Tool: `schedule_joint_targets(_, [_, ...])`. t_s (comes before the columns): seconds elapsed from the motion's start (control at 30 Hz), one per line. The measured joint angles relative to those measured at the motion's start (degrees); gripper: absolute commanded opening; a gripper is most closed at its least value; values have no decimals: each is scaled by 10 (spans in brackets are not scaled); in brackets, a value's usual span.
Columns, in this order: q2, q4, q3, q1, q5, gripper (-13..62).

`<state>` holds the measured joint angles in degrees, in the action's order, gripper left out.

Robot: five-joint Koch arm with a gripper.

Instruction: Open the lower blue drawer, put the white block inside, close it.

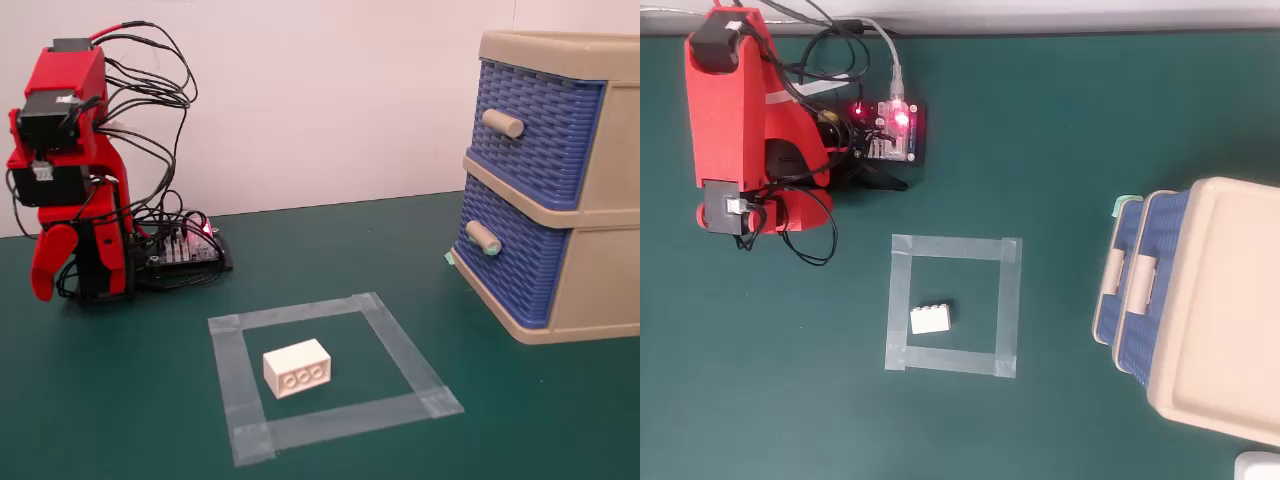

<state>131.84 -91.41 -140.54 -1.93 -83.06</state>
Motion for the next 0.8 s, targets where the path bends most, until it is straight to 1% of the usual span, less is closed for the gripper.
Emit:
schedule_joint_targets(0.4, [0,0,4,-9,0,338])
schedule_joint_targets(0.5, [0,-11,54,-2,-9,334])
schedule_joint_targets(0.6, [0,-5,127,15,-59,334])
schedule_joint_targets(0.7, [-2,35,185,76,-145,335])
schedule_joint_targets(0.8, [-21,146,238,199,-258,335])
